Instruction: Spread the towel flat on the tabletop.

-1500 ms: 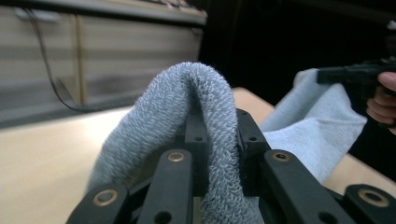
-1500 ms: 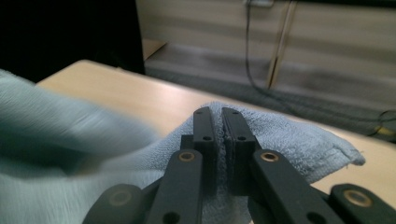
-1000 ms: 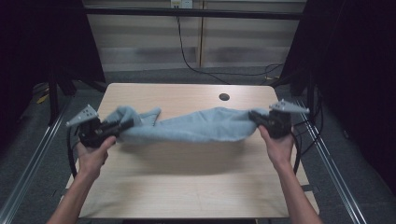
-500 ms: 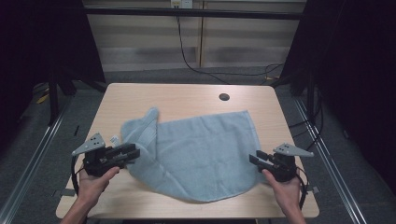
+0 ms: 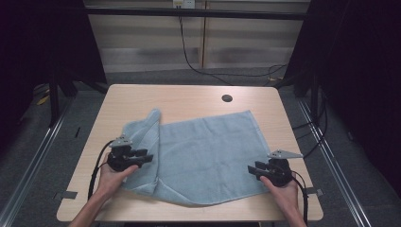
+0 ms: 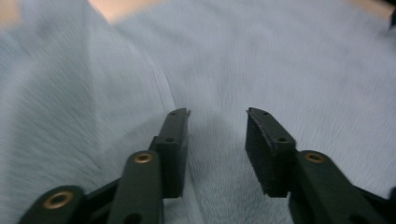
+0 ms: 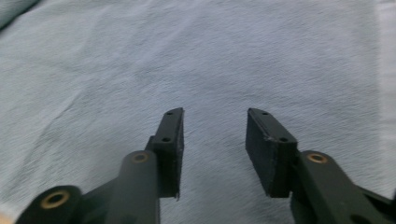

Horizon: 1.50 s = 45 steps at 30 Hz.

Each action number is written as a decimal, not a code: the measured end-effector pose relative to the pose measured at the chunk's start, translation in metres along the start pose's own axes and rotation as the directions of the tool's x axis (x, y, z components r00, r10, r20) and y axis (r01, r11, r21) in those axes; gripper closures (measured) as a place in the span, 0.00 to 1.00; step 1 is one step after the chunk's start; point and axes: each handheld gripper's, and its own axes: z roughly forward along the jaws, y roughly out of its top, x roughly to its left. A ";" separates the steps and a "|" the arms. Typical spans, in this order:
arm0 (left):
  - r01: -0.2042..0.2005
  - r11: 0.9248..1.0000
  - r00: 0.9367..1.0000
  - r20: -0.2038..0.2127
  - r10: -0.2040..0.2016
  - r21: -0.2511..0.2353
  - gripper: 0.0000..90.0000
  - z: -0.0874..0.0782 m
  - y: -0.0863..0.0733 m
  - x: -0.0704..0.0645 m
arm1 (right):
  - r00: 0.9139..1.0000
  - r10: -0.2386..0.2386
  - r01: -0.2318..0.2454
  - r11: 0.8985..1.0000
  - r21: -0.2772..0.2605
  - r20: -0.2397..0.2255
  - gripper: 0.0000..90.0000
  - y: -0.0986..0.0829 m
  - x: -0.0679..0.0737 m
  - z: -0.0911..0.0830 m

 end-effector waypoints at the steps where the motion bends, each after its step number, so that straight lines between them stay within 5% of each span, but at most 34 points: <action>1: -0.034 0.999 0.999 -0.012 0.034 0.002 0.58 0.004 -0.005 -0.002 | 0.999 -0.013 0.013 1.000 0.002 -0.030 0.57 -0.003 0.004 -0.002; 3: -0.039 0.999 0.999 -0.022 0.039 0.000 0.60 0.003 -0.005 -0.002 | 0.999 -0.018 0.019 1.000 0.018 -0.026 0.51 -0.007 0.008 -0.001; 7: -0.069 0.998 0.997 -0.041 0.069 -0.001 0.82 0.002 -0.009 -0.004 | 0.997 -0.081 0.079 0.993 0.085 0.015 0.41 -0.010 0.017 0.013; 11: -0.068 0.998 0.996 -0.049 0.068 0.004 0.86 0.002 -0.009 -0.007 | 0.987 -0.146 0.139 0.985 0.101 0.070 0.47 -0.005 0.020 0.020; 20: -0.012 1.000 1.000 0.028 0.013 -0.002 0.81 -0.003 -0.016 -0.016 | 0.987 -0.136 0.130 0.988 0.080 0.081 0.47 0.022 -0.010 0.047; 26: -0.065 0.998 0.997 0.053 0.064 0.023 0.80 -0.004 -0.015 -0.035 | 0.988 -0.125 0.118 0.990 0.077 0.088 0.47 0.047 -0.028 0.071; 30: -0.090 0.995 0.991 0.105 0.086 0.032 0.81 0.001 -0.012 -0.047 | 0.990 -0.114 0.108 0.992 0.071 0.079 0.46 0.064 -0.034 0.089; 35: -0.060 0.998 0.989 0.133 0.059 0.007 0.81 -0.002 -0.010 -0.044 | 0.996 -0.066 0.062 0.996 0.060 0.060 0.45 0.078 -0.039 0.103; 43: -0.003 0.996 0.994 0.109 0.012 -0.085 0.75 -0.020 -0.001 -0.023 | 0.993 -0.113 0.114 0.993 0.034 -0.033 0.43 0.076 -0.007 0.082; 45: -0.002 0.994 0.997 0.073 0.010 -0.110 0.72 -0.026 0.002 -0.012 | 0.989 -0.122 0.123 0.992 0.005 -0.087 0.43 0.068 0.009 0.066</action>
